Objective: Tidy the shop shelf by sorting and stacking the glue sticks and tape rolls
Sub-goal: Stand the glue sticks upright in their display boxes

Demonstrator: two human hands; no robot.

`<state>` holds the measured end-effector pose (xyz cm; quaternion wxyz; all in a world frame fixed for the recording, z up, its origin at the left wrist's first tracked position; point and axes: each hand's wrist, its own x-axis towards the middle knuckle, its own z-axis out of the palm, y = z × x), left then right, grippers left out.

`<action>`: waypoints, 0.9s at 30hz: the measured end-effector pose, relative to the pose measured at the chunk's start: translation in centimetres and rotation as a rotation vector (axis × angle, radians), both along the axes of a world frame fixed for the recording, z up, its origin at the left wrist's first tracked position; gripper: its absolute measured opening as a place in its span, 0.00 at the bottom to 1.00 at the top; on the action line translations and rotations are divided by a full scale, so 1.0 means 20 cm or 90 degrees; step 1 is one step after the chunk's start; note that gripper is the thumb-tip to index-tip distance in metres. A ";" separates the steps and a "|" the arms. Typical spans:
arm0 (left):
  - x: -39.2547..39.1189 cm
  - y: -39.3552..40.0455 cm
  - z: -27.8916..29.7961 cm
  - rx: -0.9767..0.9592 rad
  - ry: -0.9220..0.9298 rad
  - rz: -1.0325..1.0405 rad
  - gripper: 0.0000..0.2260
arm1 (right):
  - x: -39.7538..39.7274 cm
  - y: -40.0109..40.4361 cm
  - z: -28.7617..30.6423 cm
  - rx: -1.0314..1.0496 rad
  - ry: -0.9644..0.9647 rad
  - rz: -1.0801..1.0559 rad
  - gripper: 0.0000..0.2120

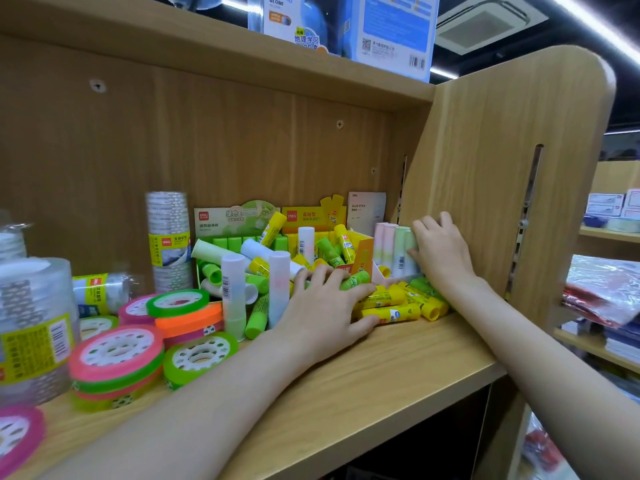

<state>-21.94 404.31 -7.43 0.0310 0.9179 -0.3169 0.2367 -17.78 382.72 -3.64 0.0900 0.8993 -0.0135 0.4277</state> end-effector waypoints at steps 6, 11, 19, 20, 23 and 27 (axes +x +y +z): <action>-0.01 0.00 -0.01 -0.007 -0.019 -0.002 0.41 | 0.01 0.02 0.03 -0.082 -0.001 -0.139 0.16; 0.00 0.00 -0.01 -0.017 -0.027 -0.007 0.40 | -0.01 0.08 0.03 0.141 -0.027 0.130 0.19; 0.01 0.00 -0.02 -0.025 -0.035 -0.006 0.39 | 0.08 0.32 0.20 0.229 0.244 0.485 0.15; 0.01 0.00 -0.01 -0.031 -0.035 -0.008 0.39 | 0.09 0.35 0.22 0.245 0.276 0.521 0.15; 0.01 0.00 -0.01 -0.023 -0.035 0.001 0.40 | 0.11 0.43 0.24 0.232 0.342 0.555 0.13; 0.00 0.00 -0.01 -0.016 -0.033 0.008 0.41 | 0.12 0.50 0.22 0.331 0.333 0.585 0.07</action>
